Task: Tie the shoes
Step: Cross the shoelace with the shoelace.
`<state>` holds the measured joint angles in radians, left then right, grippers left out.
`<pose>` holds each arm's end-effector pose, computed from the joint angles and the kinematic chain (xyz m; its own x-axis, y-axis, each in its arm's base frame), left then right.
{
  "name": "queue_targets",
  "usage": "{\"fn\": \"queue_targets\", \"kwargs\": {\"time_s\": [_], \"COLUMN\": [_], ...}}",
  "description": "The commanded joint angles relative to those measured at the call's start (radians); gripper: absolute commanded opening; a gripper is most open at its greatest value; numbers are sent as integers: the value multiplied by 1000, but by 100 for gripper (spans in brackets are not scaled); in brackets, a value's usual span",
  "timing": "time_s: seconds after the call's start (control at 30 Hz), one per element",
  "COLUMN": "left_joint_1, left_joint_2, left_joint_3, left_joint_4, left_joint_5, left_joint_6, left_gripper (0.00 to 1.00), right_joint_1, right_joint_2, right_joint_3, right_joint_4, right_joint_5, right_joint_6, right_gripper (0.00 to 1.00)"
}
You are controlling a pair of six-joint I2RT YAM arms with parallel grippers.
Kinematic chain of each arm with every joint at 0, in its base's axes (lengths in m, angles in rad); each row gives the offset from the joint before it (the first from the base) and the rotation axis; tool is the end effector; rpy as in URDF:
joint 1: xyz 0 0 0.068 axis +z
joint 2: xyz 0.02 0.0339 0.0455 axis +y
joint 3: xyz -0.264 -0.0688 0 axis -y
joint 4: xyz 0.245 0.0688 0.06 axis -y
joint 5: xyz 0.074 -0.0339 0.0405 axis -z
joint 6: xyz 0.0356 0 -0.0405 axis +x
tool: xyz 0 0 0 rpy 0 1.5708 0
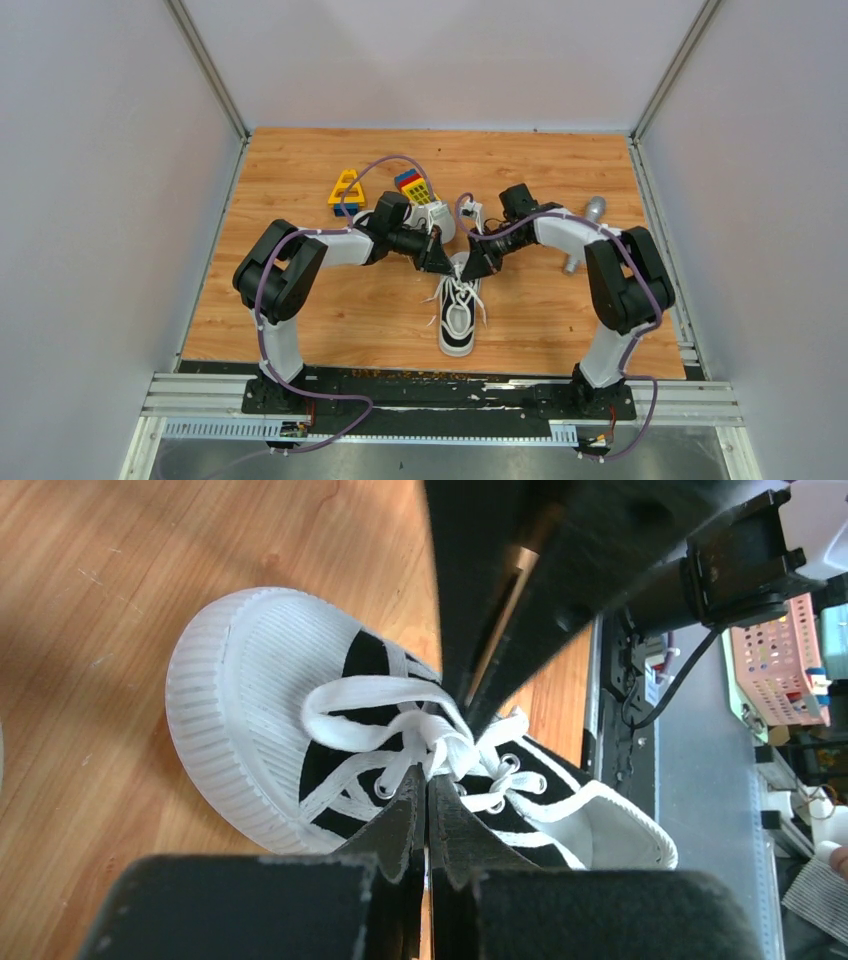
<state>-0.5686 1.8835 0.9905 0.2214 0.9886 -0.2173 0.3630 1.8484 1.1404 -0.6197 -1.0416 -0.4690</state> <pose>0.2998 -0.2269 0.1533 -0.6946 0.3032 -0.6524 0.7141 0.1809 -0.6763 0.3066 0.1493 0.1644 -0.6406 -0.4874 -0.5934 -0.7433 0.1994 0.6386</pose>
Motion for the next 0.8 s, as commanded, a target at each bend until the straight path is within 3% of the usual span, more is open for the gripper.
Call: {"fn": "queue_targets", "kwargs": {"time_s": [0.0,0.07,0.23,0.4,0.77], "left_joint_1": [5,5,4,4,2], "left_joint_2": [-6,-7,-13,-24,-49], "left_joint_3": [-9,-12,-14,-22,-35], "left_joint_4": [142,153,140,110,2], "left_joint_5": [8,9,17,13,-28], "left_joint_6": [-142,-164,-159,-127,-24], "left_gripper": [0,0,0,0,0], "right_joint_1": [67,109,187,305,340], "right_joint_2": [-209,-271,-373,-391,-364], "right_joint_3": [-126,-180,-263,-308,-302], "right_joint_4": [267,351,439,499,508], "right_joint_5": [267,417,604,860,1040], "right_joint_6": [99,132,213,246,216], "right_gripper": [0,0,0,0,0]}}
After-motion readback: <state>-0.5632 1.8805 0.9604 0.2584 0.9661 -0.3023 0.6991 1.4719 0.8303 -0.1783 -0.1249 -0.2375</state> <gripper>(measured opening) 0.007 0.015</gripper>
